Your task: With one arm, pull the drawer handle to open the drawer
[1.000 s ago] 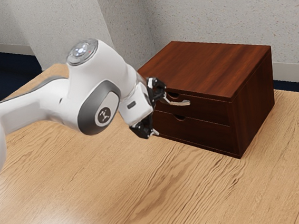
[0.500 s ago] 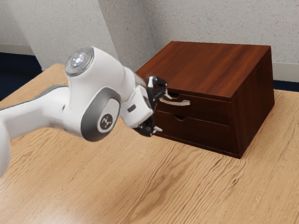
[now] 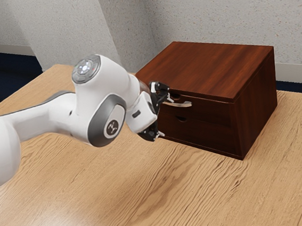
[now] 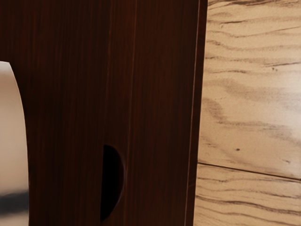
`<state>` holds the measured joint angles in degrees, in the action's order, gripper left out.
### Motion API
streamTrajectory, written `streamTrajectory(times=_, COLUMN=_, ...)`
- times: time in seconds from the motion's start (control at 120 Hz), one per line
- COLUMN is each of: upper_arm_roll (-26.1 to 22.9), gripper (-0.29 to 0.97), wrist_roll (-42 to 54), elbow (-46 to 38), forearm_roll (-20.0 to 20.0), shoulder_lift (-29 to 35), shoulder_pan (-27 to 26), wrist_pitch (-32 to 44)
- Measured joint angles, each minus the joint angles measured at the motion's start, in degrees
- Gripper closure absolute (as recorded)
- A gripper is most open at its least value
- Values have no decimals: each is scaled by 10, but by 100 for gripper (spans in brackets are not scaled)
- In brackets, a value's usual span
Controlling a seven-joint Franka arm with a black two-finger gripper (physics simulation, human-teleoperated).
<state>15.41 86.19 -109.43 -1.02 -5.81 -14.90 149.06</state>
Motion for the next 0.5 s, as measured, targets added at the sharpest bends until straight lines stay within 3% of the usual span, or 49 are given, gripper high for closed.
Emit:
streamTrajectory(times=0.133, upper_arm_roll=0, gripper=-12, wrist_roll=-1, elbow=-4, forearm_roll=2, shoulder_lift=3, shoulder_pan=0, wrist_pitch=0)
streamTrajectory(times=0.5, upper_arm_roll=1, gripper=2, wrist_roll=-4, elbow=-53, forearm_roll=1, shoulder_lift=53, shoulder_pan=-3, wrist_pitch=0)
